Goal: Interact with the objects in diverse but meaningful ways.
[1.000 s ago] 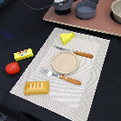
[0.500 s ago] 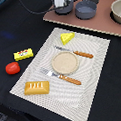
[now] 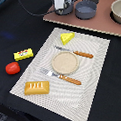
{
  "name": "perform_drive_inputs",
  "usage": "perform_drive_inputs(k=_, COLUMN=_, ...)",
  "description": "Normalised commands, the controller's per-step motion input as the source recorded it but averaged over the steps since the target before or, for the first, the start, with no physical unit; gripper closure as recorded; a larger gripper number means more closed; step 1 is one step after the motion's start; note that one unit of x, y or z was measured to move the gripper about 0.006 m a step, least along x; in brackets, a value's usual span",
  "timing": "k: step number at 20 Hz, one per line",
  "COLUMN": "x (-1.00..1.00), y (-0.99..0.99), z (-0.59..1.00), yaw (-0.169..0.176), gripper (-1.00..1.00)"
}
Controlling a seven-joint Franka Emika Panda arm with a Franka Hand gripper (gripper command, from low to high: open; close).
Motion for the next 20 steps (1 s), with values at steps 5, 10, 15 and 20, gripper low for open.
perform_drive_inputs(k=5, x=0.38, y=0.05, z=0.87, yaw=-0.038, gripper=-1.0)
perform_drive_inputs(k=10, x=0.83, y=-0.06, z=0.79, yaw=-0.058, gripper=-1.0)
perform_drive_inputs(k=15, x=0.83, y=-0.21, z=0.61, yaw=-0.044, gripper=-1.0)
perform_drive_inputs(k=20, x=0.81, y=-0.37, z=0.55, yaw=-0.038, gripper=-1.0)
